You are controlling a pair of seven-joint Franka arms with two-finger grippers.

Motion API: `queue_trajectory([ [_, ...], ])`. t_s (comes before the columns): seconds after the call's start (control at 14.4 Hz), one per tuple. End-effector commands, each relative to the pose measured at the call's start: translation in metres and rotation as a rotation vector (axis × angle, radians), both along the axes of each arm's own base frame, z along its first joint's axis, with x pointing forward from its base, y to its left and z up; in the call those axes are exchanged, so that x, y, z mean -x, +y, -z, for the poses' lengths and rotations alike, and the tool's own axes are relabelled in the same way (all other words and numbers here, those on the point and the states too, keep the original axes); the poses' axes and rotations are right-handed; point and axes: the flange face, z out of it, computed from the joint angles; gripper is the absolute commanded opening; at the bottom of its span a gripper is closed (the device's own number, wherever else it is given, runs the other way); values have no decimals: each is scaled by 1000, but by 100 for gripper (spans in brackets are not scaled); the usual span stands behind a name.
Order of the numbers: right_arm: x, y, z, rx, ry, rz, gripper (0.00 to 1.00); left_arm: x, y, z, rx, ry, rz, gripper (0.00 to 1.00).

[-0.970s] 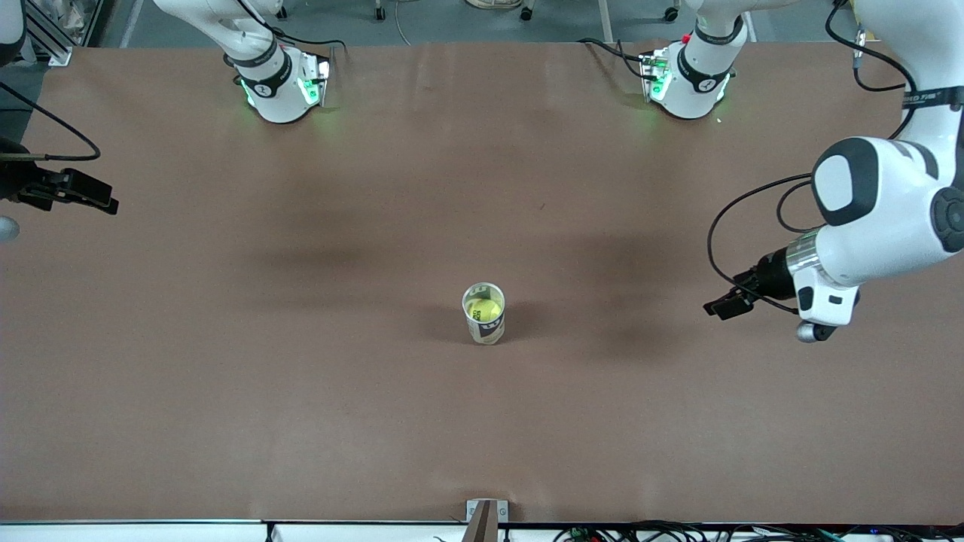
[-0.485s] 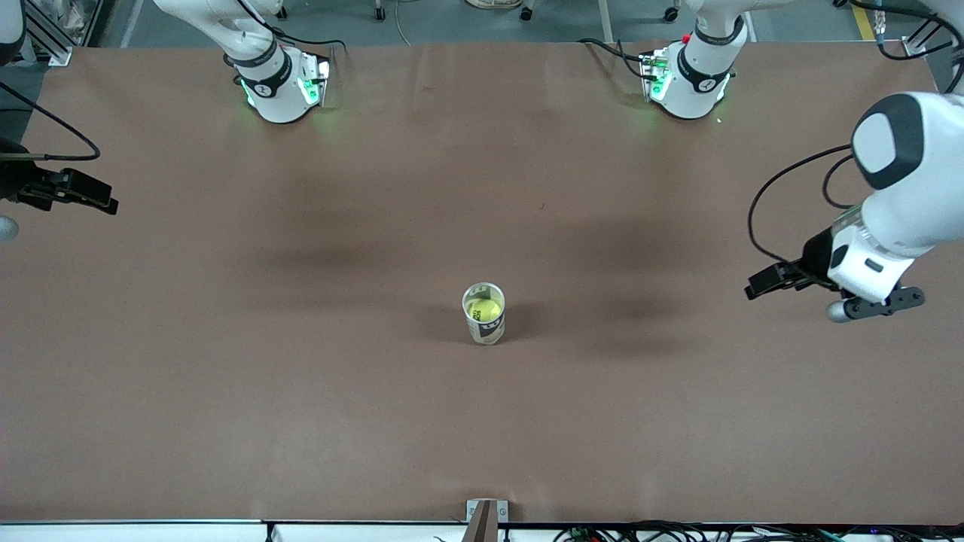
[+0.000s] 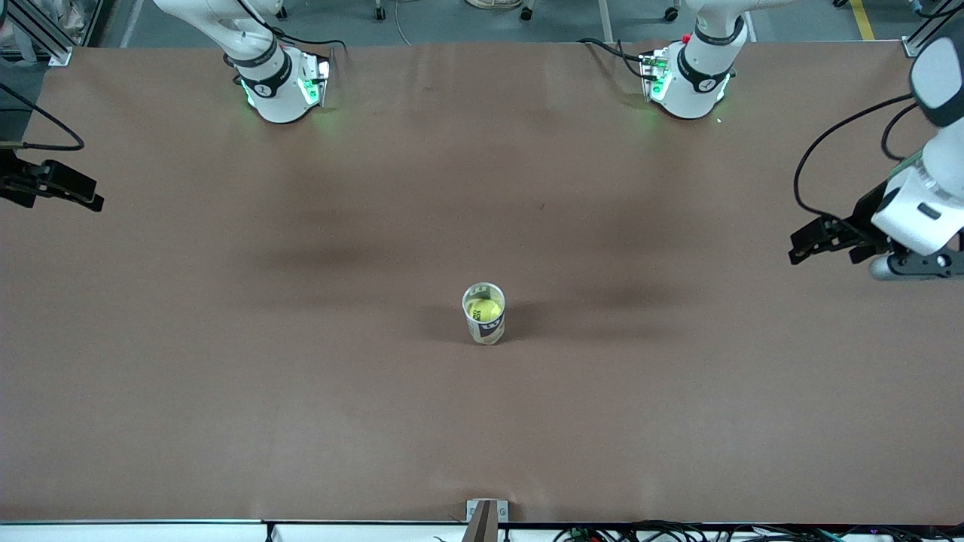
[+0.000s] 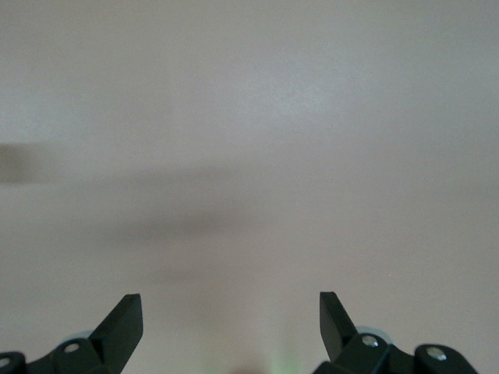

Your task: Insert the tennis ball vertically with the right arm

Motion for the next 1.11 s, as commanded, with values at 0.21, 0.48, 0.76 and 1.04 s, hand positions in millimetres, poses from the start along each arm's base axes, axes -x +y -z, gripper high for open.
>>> queue_trajectory([
  [0.21, 7, 6, 0, -3, 56, 14, 100, 31, 1, -47, -29, 38, 17, 100],
  [0.48, 9, -3, 1, -75, 59, 28, 100, 26, 4, -66, -25, -3, 20, 100],
  [0.76, 15, 1, 1, -72, 72, 21, 100, 25, 8, -73, -25, -18, 18, 100],
  [1.04, 35, 3, 0, -72, 78, 17, 100, 27, 8, -77, -24, -24, 20, 100],
])
